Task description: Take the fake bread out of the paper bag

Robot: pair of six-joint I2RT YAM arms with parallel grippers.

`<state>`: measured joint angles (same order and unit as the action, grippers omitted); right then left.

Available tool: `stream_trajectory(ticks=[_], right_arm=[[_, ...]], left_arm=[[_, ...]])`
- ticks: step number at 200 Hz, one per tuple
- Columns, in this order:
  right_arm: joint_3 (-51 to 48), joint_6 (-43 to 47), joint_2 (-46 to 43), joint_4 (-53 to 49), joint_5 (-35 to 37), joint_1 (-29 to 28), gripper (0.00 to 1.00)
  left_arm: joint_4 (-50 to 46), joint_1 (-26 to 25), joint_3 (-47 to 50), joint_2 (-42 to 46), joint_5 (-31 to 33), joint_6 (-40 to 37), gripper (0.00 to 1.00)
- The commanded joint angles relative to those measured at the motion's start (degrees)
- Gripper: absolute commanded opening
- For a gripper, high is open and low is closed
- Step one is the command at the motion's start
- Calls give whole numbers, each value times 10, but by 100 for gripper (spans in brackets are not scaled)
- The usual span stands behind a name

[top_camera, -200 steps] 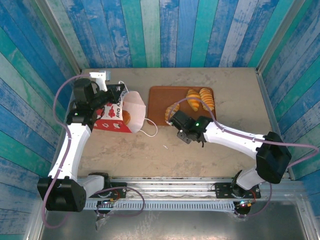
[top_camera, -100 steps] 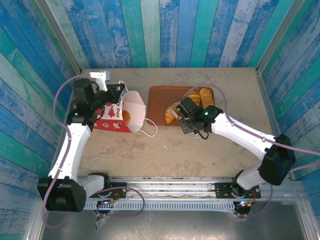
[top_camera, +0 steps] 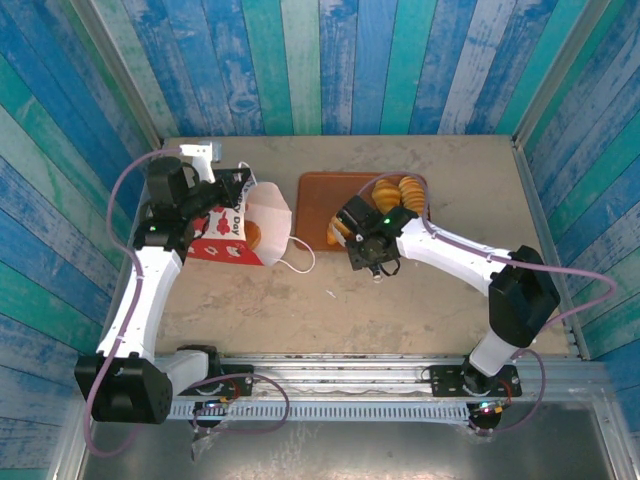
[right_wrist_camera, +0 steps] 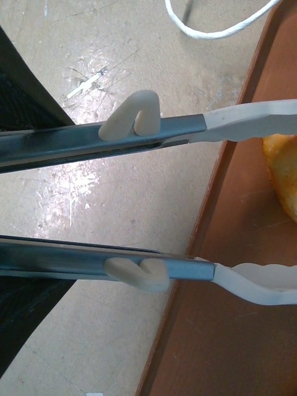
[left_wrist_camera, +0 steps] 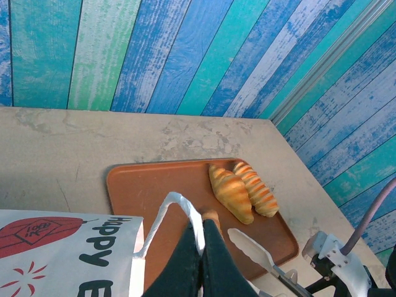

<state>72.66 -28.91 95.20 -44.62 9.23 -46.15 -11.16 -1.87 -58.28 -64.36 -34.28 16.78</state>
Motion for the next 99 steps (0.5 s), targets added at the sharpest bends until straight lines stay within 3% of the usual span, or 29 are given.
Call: stream_trajectory(ticks=[1,99], right_arm=[[12,10,-3,-23,29,4,52],[-21,49,-79,-68,49,43,50]], left_arm=[[18,1,7,5,-8,-1,0],[18,2,5,3,-7,2,0]])
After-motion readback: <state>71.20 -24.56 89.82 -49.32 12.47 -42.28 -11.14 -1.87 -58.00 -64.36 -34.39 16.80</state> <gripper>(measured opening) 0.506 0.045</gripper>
